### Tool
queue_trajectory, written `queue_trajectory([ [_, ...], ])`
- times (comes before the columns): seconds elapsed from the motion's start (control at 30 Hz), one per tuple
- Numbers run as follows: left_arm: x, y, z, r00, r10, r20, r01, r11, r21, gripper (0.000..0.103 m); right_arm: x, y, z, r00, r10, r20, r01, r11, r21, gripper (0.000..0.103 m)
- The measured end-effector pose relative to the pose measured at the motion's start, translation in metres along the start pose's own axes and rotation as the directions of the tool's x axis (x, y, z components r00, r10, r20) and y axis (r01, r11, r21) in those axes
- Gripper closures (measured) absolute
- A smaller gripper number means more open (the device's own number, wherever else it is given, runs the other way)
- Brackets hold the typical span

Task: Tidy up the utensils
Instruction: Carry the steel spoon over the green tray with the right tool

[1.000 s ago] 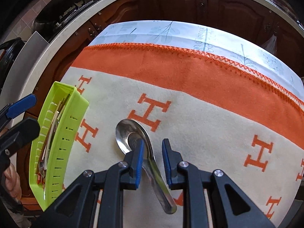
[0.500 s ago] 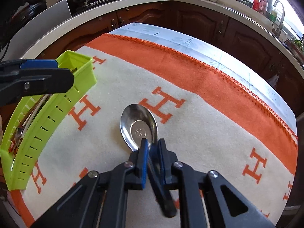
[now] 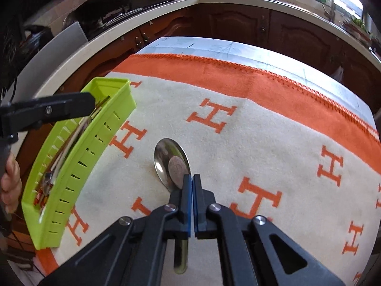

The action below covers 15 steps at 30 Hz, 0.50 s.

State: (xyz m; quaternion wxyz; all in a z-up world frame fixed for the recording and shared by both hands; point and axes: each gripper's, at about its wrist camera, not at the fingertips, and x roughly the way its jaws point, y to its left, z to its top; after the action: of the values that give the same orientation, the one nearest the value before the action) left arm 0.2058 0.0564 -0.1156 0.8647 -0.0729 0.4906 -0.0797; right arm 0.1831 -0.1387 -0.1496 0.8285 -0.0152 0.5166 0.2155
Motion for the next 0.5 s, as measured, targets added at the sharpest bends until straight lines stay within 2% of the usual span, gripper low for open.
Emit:
queue_trajectory([
  [0.17, -0.016, 0.010, -0.011, 1.000, 0.005, 0.018, -0.005, 1.000, -0.028, 0.018, -0.025, -0.012, -0.013, 0.995, 0.092, 0.037, -0.098, 0.975, 0.201, 0.103],
  [0.27, -0.028, 0.017, -0.021, 0.999, 0.033, 0.028, -0.032, 0.999, -0.038, 0.018, -0.045, -0.009, -0.019, 0.990, 0.118, 0.078, -0.135, 0.951, 0.277, 0.103],
  [0.5, -0.055, 0.043, -0.047, 0.996, 0.089, 0.000, -0.089, 0.995, -0.045, 0.018, -0.079, 0.035, -0.010, 0.980, 0.143, 0.135, -0.181, 0.922, 0.341, 0.103],
])
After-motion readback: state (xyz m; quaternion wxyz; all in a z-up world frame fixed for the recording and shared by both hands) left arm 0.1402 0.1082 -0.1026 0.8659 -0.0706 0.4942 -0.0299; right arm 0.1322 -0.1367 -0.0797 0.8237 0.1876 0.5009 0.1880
